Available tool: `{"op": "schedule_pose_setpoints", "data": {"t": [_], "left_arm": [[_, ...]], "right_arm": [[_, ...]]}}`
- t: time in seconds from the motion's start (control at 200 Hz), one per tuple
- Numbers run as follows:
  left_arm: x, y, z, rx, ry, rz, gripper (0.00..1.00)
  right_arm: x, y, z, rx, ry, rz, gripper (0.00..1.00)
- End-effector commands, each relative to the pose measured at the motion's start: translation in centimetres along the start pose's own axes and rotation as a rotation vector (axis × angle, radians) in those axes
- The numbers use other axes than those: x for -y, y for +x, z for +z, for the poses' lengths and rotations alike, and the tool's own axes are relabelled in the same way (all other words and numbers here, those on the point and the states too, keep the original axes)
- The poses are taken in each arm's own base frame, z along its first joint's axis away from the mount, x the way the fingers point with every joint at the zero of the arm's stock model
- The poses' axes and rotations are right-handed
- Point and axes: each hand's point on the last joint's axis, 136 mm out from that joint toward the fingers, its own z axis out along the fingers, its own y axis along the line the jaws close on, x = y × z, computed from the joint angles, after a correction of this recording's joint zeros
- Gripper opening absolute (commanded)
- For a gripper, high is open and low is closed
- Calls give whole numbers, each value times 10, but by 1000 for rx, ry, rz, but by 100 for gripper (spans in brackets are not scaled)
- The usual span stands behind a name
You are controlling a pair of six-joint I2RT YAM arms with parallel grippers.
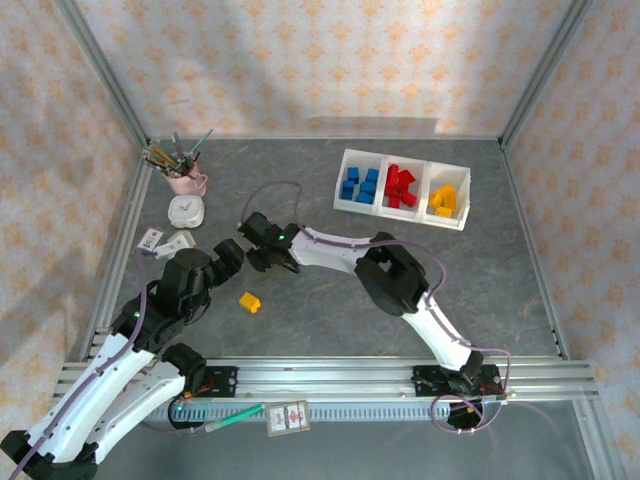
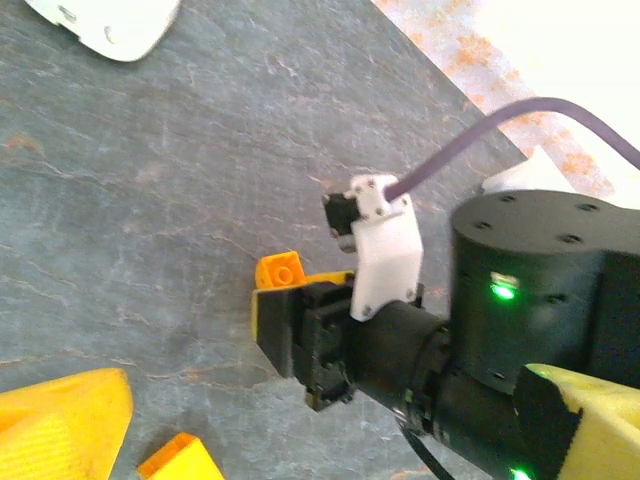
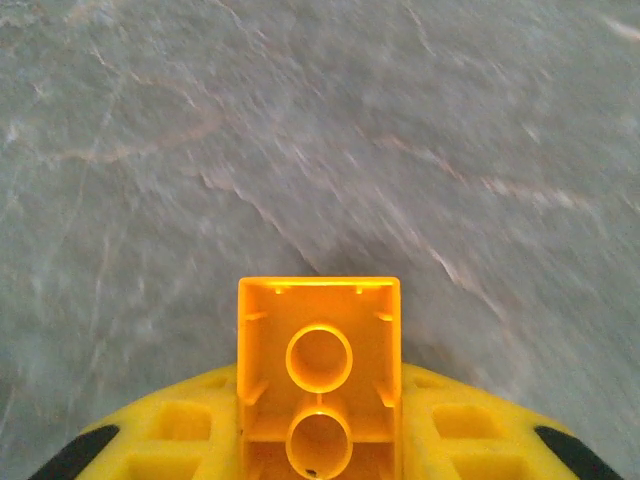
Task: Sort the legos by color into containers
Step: Pick up the lego from the middle-left of the table, then place the lego in the container.
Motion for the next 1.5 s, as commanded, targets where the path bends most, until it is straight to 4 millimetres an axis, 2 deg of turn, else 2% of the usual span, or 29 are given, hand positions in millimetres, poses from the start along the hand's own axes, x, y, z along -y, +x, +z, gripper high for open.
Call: {"op": "schedule_pose_setpoints", "data": {"t": [0.0, 0.105, 0.215, 0.425, 0.596, 0.766, 0.911, 0.986, 1.076, 1.126, 1.176, 1.281, 1.391, 1.497], "left_arm": [[26, -8, -1, -2, 90, 20, 99], [42, -2, 7, -47, 135, 49, 99], [58, 7, 17, -98, 182, 78, 99], [95, 24, 34, -150, 272, 118, 99], [131, 46, 46, -193, 358, 150, 99], [164, 62, 57, -232, 414, 197, 99], [182, 71, 65, -250, 446, 217, 99], [189, 74, 68, -260, 460, 222, 99], [194, 75, 70, -263, 468, 228, 99], [195, 75, 71, -260, 467, 228, 99], [195, 74, 71, -256, 466, 229, 99], [194, 71, 71, -245, 460, 230, 99], [193, 67, 69, -230, 453, 238, 99], [188, 60, 65, -205, 431, 243, 99]], "right_arm": [[32, -34, -64, 133, 26, 150, 24], [72, -25, -98, 168, 106, 259, 24], [123, -10, -135, 211, 229, 373, 24], [242, 32, -196, 262, 435, 649, 25], [323, 61, -239, 321, 580, 809, 27], [391, 87, -251, 349, 674, 924, 28], [441, 101, -240, 310, 745, 967, 28], [462, 103, -232, 289, 767, 975, 30], [482, 105, -221, 260, 790, 984, 34], [487, 102, -217, 255, 786, 979, 42], [489, 98, -215, 255, 775, 967, 52], [485, 90, -214, 265, 737, 957, 60], [467, 78, -216, 282, 684, 936, 64], [430, 61, -218, 295, 634, 885, 68]]}}
